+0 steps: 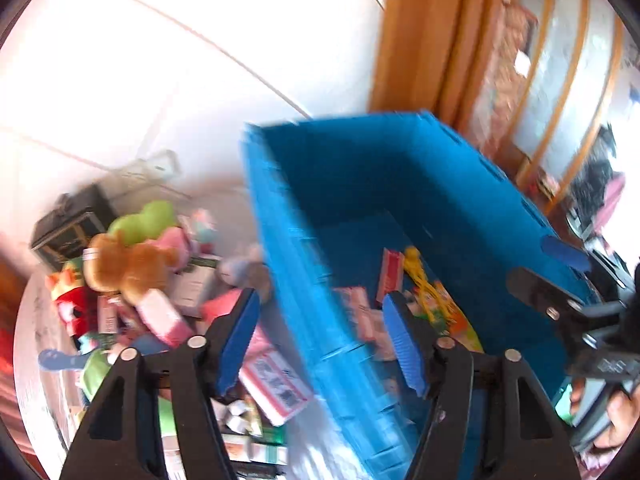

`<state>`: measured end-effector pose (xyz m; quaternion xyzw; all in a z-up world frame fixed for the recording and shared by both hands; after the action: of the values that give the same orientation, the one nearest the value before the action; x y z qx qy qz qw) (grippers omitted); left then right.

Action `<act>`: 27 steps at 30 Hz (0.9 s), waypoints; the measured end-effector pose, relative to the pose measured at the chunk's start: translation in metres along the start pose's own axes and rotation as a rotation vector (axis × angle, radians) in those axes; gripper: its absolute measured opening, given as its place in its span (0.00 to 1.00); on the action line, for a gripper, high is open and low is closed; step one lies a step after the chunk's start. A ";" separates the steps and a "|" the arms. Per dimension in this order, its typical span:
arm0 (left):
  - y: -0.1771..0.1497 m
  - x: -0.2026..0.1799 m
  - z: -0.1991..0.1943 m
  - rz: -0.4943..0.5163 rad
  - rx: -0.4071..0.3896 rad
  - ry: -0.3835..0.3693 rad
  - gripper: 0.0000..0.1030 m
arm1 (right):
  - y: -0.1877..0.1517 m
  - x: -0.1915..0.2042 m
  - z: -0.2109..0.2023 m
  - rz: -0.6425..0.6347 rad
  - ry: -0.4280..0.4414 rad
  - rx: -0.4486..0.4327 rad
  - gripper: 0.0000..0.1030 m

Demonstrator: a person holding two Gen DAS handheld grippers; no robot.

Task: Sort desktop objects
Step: 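Move both grippers back over the pile of items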

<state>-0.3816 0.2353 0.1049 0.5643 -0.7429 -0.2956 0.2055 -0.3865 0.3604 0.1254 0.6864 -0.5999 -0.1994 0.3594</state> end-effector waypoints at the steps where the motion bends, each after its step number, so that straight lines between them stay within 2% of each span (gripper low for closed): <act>1: -0.005 0.014 -0.011 -0.025 -0.044 0.018 0.62 | -0.002 0.016 -0.006 -0.012 0.027 -0.023 1.00; 5: -0.032 0.071 -0.042 -0.121 -0.207 0.077 0.66 | -0.018 0.077 -0.017 -0.056 0.099 -0.091 1.00; 8: -0.065 0.111 -0.049 -0.175 -0.273 0.060 0.68 | -0.035 0.115 -0.013 -0.076 0.162 -0.122 1.00; 10: -0.092 0.141 -0.041 -0.230 -0.228 0.077 0.68 | -0.044 0.138 -0.008 -0.094 0.209 -0.148 1.00; 13: -0.134 0.178 -0.024 -0.280 -0.131 0.089 0.68 | -0.059 0.175 0.004 -0.147 0.202 -0.153 1.00; 14: -0.147 0.189 -0.021 -0.281 -0.116 0.106 0.68 | -0.062 0.184 0.004 -0.185 0.173 -0.162 1.00; 16: -0.174 0.210 -0.017 -0.283 -0.105 0.191 0.68 | -0.065 0.197 -0.002 -0.228 0.098 -0.231 1.00; 17: -0.185 0.219 -0.015 -0.289 -0.098 0.213 0.68 | -0.068 0.206 -0.007 -0.239 0.088 -0.263 1.00; 20: -0.222 0.245 -0.010 -0.314 -0.069 0.235 0.68 | -0.082 0.229 -0.014 -0.242 0.170 -0.307 1.00; 23: -0.256 0.263 -0.004 -0.323 -0.058 0.270 0.68 | -0.108 0.259 0.007 -0.297 0.245 -0.235 1.00; 27: -0.302 0.277 0.018 -0.325 0.006 0.292 0.68 | -0.159 0.285 0.040 -0.327 0.317 -0.146 1.00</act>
<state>-0.2538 -0.0837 -0.1194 0.7143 -0.6053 -0.2376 0.2586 -0.2489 0.0784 0.0274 0.7694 -0.4008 -0.1875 0.4607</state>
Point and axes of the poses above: each gripper's, at about its wrist camera, not at the fingertips, and z roughly the way its jaws point, x to its left, y to its top, the point moved 8 cm from there along z, roughly the way its jaws point, and after that the axes turned 3 degrees about y, right-handed, at the moved point
